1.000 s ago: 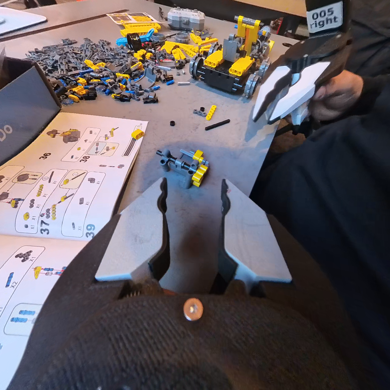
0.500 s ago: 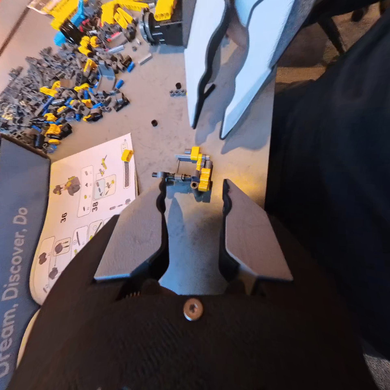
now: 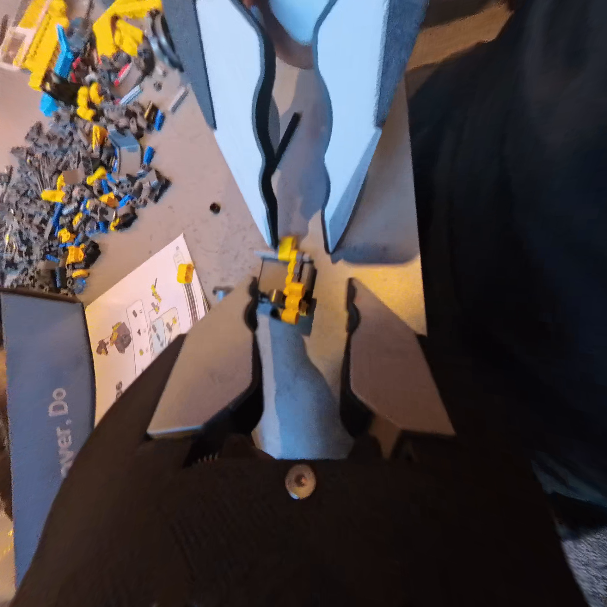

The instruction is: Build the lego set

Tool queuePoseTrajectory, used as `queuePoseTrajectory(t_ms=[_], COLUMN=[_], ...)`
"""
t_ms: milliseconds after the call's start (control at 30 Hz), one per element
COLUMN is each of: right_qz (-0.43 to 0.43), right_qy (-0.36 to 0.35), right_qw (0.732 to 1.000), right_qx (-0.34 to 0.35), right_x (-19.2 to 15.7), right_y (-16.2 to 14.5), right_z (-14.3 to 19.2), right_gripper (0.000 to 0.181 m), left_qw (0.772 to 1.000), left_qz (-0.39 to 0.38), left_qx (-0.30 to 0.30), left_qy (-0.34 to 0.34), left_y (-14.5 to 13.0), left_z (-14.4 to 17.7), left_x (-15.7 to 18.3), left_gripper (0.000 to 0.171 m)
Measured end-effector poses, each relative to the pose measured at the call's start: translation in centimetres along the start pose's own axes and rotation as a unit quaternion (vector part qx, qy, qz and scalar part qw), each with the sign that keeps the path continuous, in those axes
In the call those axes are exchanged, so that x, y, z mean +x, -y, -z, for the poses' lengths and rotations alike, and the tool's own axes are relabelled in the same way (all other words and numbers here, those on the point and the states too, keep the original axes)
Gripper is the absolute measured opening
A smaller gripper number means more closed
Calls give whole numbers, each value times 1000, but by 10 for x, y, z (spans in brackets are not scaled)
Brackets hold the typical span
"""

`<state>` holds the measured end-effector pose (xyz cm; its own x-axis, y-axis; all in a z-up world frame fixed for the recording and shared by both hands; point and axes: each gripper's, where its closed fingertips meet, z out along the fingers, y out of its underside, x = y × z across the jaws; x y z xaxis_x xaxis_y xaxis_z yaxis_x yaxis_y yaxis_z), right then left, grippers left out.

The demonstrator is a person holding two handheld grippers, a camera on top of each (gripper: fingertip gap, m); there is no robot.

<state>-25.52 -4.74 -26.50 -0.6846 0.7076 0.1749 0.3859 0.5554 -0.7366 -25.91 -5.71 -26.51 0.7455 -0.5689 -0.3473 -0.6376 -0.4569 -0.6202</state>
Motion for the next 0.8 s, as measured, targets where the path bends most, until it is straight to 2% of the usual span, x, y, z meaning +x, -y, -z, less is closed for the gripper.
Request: queuePoseTrajectory(t_ms=[33, 300, 400, 500, 600, 667, 800], right_qz=[4, 16, 27, -35, -126, -156, -168], right_qy=[-1, -5, -42, -84, -142, -143, -106], right_qw=[1000, 1000, 999, 996, 980, 974, 977], right_qx=[-3, -7, -13, -20, -60, -78, -78], right_x=[0, 3, 7, 12, 27, 31, 28], right_y=[0, -2, -10, -34, -66, -78, -78], right_z=[-3, -3, 18, 60, 88, 89, 72], right_gripper=[29, 26, 24, 23, 18, 21, 24], left_qw=[1000, 998, 998, 998, 997, 996, 991], left_qz=[-9, 13, 18, 24, 32, 38, 83], left_qx=[7, 0, -3, -3, 8, 10, 9], left_qy=[-12, -62, -68, -65, -71, -76, -105], left_y=[1, 1, 0, 2, 8, 13, 26], left_z=[-2, -7, -7, -9, -14, -20, -31], left_x=[1, 4, 6, 6, 6, 4, 7], left_gripper=[45, 26, 18, 18, 17, 17, 18])
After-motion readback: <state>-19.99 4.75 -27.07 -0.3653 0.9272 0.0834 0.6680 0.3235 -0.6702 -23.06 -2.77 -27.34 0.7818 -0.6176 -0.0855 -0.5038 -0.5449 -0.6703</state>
